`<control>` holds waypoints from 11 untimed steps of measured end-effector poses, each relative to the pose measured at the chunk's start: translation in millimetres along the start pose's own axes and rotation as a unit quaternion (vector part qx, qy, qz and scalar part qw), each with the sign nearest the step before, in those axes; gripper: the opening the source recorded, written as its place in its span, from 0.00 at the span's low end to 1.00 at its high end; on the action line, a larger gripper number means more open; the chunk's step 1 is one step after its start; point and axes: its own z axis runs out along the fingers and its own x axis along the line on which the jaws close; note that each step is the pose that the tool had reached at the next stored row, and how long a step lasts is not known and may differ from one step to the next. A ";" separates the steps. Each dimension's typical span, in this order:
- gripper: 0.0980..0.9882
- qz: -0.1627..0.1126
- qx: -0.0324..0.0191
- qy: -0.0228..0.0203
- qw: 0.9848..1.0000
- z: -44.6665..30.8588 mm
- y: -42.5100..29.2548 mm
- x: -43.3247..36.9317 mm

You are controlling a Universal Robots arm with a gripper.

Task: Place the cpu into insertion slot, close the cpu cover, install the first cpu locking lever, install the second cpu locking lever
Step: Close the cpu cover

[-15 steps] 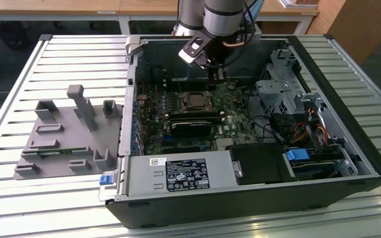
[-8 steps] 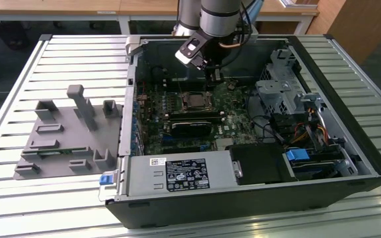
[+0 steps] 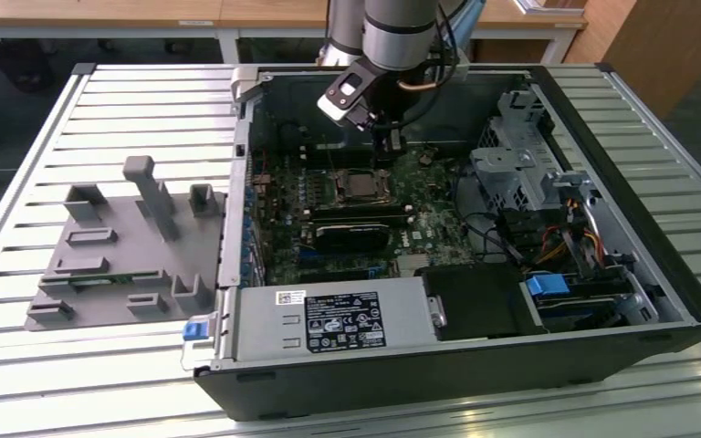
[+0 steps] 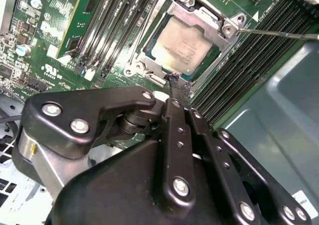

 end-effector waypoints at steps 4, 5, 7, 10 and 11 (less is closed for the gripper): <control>0.01 0.000 0.000 0.000 1.000 3.0 -2.5 0.1; 0.01 0.000 0.000 0.000 1.000 3.6 -3.1 0.1; 0.01 0.000 0.000 0.000 1.000 4.5 -6.2 0.2; 0.01 0.000 0.000 0.000 1.000 5.7 -9.5 0.2; 0.01 0.000 0.000 0.000 1.000 6.0 -10.6 0.2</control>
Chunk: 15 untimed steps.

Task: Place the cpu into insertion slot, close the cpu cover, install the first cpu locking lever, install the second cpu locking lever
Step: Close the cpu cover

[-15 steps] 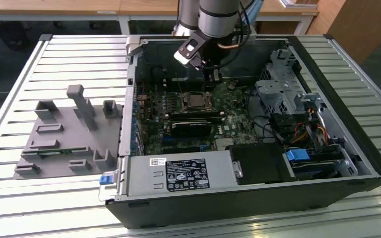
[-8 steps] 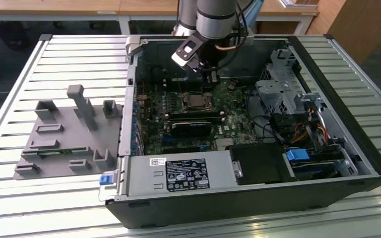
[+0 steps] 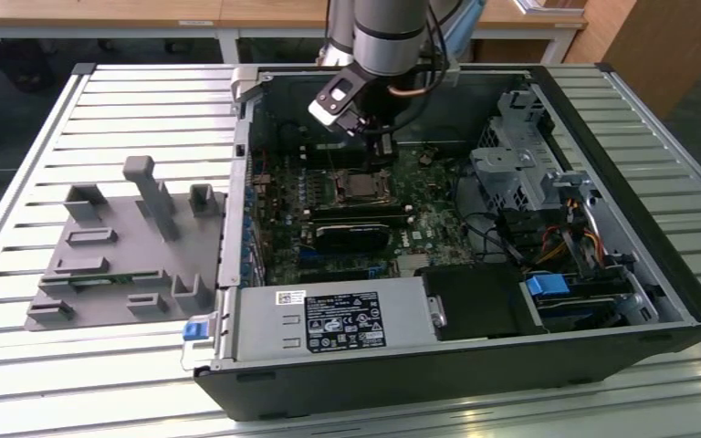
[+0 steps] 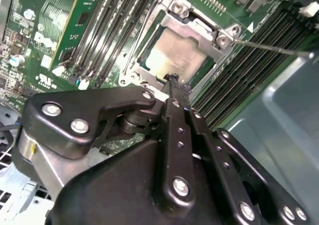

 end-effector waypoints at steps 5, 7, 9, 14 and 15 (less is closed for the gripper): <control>0.01 0.000 0.003 0.000 1.000 4.3 -1.7 0.0; 0.01 0.000 0.004 0.000 1.000 7.5 -1.9 -0.5; 0.01 0.000 0.004 0.000 1.000 9.2 -3.9 -1.6; 0.01 0.000 0.004 0.000 1.000 10.2 -17.1 -1.1; 0.01 0.000 0.004 0.000 1.000 10.5 -18.6 -1.0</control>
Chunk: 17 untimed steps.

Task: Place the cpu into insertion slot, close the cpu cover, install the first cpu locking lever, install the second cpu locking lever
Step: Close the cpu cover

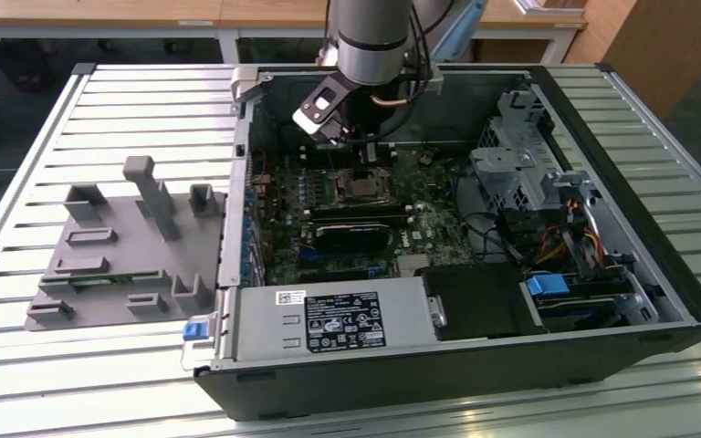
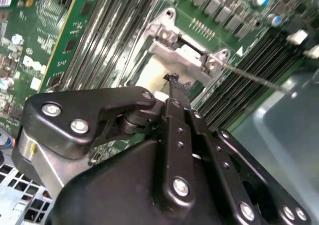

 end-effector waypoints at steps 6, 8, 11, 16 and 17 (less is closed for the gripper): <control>0.01 0.000 0.000 0.000 1.000 2.5 -5.7 0.2; 0.01 0.000 0.000 0.000 1.000 4.1 -8.6 0.3; 0.01 0.000 0.000 0.000 1.000 6.8 -11.3 0.4; 0.01 0.000 0.000 0.000 1.000 10.9 -11.7 0.4; 0.01 0.000 0.000 0.000 1.000 11.0 -11.8 0.4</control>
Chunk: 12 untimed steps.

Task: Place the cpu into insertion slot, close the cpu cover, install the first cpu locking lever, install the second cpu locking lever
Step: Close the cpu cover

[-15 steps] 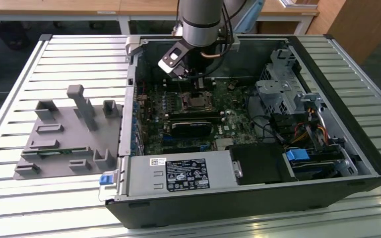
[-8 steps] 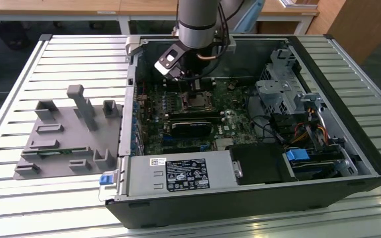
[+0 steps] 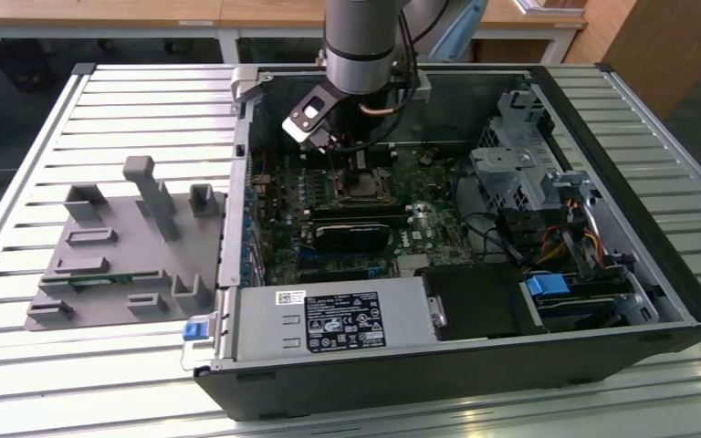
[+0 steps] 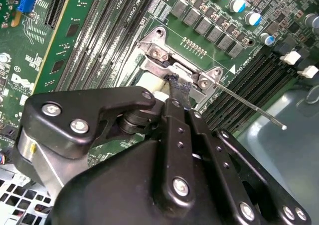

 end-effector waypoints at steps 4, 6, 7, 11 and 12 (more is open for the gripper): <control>0.01 0.000 0.000 0.000 1.000 1.2 0.1 0.1; 0.01 0.000 0.000 0.000 1.000 2.2 0.0 0.1; 0.01 0.000 0.000 0.000 1.000 2.8 0.0 0.0; 0.01 0.000 0.000 -0.002 1.000 5.6 -0.2 0.0; 0.01 0.000 0.000 -0.002 1.000 5.9 -0.1 0.1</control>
